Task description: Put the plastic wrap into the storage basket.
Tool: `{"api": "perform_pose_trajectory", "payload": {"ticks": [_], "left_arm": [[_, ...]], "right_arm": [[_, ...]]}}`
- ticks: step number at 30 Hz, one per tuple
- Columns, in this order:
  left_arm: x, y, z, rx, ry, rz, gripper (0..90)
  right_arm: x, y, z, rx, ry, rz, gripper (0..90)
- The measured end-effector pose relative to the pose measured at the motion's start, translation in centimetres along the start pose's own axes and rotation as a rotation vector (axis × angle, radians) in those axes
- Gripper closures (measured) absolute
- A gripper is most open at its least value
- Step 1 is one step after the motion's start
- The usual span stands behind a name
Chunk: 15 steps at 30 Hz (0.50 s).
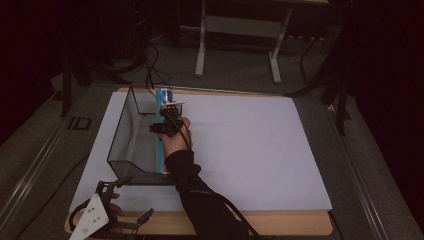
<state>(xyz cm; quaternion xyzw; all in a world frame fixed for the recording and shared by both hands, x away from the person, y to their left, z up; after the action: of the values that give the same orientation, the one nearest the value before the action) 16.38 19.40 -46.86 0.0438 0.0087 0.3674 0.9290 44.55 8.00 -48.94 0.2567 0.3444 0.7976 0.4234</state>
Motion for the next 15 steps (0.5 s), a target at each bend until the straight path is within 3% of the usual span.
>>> {"api": "perform_pose_trajectory", "payload": {"ticks": [9,15], "left_arm": [[0.0,-0.1,0.0,0.003,0.002,-0.002,2.8],[-0.1,-0.2,-0.1,0.005,-0.003,-0.004,2.8]], "right_arm": [[-0.3,0.3,-0.1,-0.003,0.031,0.000,25.7],[-0.8,1.8,0.4,-0.021,0.091,0.020,15.6]]}}
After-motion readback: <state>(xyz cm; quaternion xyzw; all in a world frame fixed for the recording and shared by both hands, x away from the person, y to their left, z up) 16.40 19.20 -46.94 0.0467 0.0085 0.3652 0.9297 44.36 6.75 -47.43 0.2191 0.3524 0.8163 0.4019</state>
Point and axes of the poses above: each handheld gripper's, and its own axes: y roughly backward along the jaws, z roughly out of its top, x roughly to its left, the point moved 2 cm from there along -y, roughly forward along the jaws, and after that the axes turned 10 degrees about y, right-handed, at the moved point
